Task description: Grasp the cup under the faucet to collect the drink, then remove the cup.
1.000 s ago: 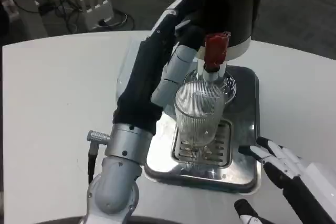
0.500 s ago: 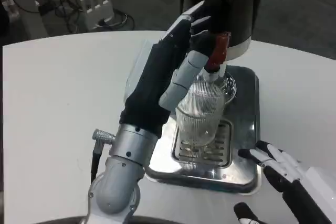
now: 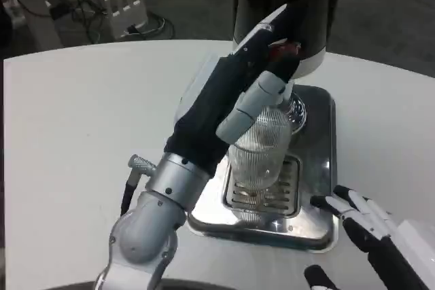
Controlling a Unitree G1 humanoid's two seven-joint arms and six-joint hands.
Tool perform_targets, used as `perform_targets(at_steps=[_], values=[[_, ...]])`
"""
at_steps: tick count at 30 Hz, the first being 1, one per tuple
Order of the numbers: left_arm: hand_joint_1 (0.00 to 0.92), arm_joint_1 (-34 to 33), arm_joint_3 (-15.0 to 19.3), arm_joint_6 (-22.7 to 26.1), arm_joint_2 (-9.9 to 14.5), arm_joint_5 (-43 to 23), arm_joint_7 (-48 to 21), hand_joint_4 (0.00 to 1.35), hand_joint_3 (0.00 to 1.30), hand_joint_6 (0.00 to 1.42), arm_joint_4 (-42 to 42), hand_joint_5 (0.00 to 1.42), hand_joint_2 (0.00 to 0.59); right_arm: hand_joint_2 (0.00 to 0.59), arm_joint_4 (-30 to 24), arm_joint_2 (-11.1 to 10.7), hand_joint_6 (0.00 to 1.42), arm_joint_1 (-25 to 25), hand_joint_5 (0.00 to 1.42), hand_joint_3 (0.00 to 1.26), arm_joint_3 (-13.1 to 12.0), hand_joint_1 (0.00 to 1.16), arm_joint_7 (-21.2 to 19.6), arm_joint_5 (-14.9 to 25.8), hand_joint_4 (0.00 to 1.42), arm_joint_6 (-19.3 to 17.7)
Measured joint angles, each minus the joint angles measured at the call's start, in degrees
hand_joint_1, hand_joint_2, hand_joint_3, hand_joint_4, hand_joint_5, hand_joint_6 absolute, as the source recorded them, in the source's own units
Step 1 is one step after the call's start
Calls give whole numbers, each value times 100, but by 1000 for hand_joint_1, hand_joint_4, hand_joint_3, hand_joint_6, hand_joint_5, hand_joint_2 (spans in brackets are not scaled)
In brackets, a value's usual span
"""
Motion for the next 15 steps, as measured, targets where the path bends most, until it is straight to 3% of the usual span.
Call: perform_targets(at_steps=[5, 15], values=[[0, -83, 99, 0, 181, -425, -589, 55, 93, 126, 95, 163, 61, 474, -1, 0, 0, 7, 0, 133, 83, 472, -6, -1, 1, -13], [0, -55, 152, 2, 314, -614, -747, 141, 126, 180, -145, 232, 63, 474, 0, 1, 0, -38, 0, 133, 187, 474, -12, -35, 8, -14]])
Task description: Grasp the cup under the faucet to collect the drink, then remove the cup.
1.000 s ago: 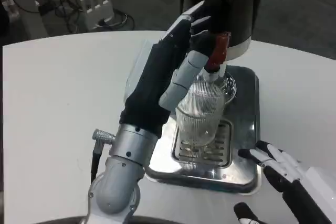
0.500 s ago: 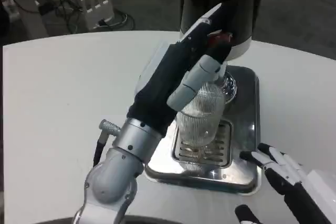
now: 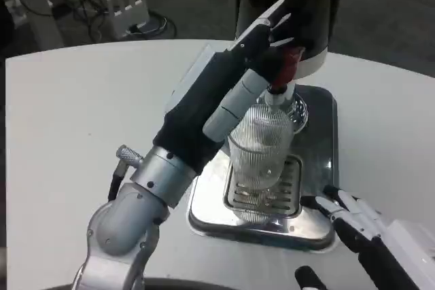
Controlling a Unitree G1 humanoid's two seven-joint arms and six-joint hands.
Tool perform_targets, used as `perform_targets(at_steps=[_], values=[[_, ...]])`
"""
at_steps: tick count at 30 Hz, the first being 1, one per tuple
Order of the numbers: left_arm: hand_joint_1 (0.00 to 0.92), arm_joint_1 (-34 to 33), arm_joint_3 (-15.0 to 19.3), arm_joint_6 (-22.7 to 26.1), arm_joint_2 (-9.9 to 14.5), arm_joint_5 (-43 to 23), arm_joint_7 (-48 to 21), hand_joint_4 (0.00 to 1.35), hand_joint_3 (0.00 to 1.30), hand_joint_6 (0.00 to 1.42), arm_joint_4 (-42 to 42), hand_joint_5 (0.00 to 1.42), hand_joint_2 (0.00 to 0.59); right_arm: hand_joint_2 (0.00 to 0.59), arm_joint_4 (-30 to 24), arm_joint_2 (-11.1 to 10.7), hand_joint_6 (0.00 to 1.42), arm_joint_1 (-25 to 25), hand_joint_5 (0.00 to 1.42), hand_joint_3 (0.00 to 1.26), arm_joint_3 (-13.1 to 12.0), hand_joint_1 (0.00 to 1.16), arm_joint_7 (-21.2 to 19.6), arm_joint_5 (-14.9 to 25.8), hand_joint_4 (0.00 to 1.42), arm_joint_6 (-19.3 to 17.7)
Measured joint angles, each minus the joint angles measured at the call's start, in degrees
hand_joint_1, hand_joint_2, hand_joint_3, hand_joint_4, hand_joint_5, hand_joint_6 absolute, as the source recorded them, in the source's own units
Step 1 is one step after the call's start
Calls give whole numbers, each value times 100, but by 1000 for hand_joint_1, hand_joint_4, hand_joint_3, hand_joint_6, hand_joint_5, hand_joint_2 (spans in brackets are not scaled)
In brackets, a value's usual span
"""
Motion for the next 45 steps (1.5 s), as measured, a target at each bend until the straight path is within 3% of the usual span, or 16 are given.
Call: perform_targets(at_steps=[12, 24, 37, 45], values=[[0, 13, 6, -4, 276, 265, 16, 167, 146, 204, -131, 254, 64, 474, 2, 1, 0, -79, 0, 133, 9, 475, 0, -4, 10, 1], [0, 97, -70, -23, 530, 740, 64, 69, 87, 127, -154, 173, 79, 474, 20, 6, 0, -116, 0, 133, 37, 475, 0, -7, 10, 3], [0, 98, -172, -310, 643, 1398, 285, 57, 78, 107, -164, 160, 81, 478, 20, 9, 0, -57, 0, 133, 36, 475, -2, -8, 10, 3], [0, 97, -298, -506, 844, 1946, 519, 65, 84, 106, -237, 159, 83, 479, 14, 10, 0, -9, 0, 133, 42, 476, -6, -8, 11, 2]])
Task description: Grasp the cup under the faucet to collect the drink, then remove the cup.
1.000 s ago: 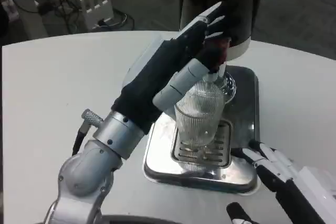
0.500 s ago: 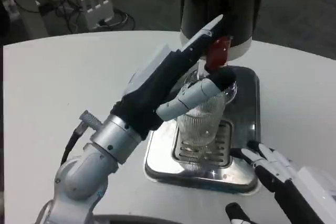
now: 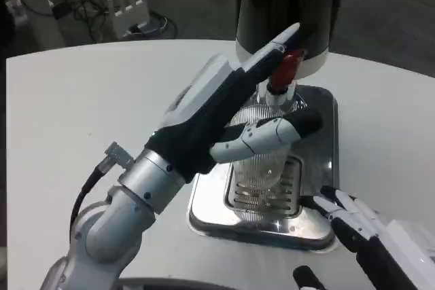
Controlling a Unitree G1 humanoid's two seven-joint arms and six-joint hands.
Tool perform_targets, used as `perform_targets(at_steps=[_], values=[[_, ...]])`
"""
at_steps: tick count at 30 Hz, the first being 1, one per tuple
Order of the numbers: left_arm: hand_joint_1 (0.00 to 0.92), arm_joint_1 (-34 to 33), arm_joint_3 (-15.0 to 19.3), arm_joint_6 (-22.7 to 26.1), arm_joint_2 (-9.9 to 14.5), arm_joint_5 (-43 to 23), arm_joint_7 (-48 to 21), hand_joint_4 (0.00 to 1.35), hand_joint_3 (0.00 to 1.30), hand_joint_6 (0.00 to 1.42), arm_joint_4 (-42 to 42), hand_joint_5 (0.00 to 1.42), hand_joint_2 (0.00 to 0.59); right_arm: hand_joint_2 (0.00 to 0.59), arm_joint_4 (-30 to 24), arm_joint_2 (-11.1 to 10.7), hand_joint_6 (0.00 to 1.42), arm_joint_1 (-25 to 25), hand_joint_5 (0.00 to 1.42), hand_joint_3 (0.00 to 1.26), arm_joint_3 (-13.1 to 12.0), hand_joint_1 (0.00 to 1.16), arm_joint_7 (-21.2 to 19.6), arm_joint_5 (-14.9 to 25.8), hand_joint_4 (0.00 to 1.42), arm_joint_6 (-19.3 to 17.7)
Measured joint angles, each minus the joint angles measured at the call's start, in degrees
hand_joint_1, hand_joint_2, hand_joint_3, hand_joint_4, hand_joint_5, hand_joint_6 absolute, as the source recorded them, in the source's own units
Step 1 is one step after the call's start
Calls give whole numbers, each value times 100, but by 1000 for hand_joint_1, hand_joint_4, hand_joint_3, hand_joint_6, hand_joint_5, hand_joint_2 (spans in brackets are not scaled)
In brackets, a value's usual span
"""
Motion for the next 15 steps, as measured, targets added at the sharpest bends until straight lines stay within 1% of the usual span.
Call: perform_targets(at_steps=[3, 10, 15], values=[[0, -1, -30, -111, 107, 214, 79, 66, 85, 106, -1, 159, 86, 482, -2, 2, 0, 20, 0, 133, 3, 477, -8, 1, 11, 0], [0, -1, -116, -197, 203, 508, 227, 67, 86, 105, -3, 159, 86, 486, -3, 18, 0, 18, 0, 133, 33, 482, -9, 0, 11, 0], [0, -1, -170, -197, 257, 585, 326, 67, 86, 105, 2, 159, 88, 487, -3, 38, 0, 14, 0, 133, 50, 485, -46, 5, 11, 0]])
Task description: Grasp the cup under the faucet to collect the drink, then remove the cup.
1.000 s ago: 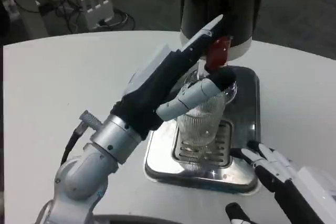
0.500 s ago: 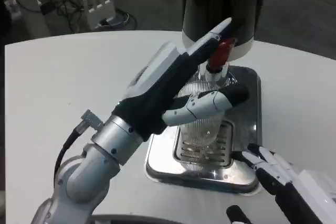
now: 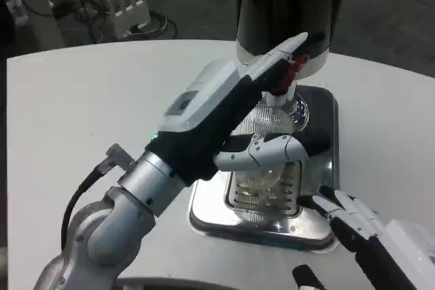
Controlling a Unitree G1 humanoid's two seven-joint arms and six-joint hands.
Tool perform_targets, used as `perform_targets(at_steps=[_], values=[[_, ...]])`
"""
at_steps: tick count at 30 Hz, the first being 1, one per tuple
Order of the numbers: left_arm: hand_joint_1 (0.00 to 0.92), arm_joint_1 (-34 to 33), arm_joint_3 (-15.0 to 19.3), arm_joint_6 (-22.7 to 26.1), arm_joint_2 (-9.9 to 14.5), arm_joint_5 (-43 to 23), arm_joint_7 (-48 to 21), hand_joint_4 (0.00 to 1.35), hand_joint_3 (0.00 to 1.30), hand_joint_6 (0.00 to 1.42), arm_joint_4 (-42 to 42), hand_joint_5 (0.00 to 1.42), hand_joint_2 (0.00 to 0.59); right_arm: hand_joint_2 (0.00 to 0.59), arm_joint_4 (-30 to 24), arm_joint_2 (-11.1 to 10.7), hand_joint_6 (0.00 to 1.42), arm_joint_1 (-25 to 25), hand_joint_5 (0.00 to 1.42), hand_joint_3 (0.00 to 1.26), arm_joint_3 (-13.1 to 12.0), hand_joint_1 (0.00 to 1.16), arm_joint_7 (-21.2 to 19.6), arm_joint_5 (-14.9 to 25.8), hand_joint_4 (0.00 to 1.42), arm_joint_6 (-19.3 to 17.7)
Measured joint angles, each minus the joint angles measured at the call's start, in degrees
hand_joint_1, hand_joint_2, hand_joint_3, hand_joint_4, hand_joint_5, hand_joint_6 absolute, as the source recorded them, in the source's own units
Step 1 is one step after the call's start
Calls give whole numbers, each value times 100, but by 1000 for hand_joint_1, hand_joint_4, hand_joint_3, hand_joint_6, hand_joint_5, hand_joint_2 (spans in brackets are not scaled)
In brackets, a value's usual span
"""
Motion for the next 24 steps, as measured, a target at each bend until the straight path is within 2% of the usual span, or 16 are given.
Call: perform_targets(at_steps=[18, 24], values=[[0, -40, -116, 5, 81, 232, 185, 67, 95, 105, 66, 161, 92, 483, 5, 19, 0, -23, 0, 133, -42, 498, -56, 94, 11, 0], [0, -106, -214, 72, 173, 627, 232, 67, 95, 105, -46, 161, 92, 485, 5, 24, 0, -12, 0, 133, -42, 508, -73, 93, 11, 0]])
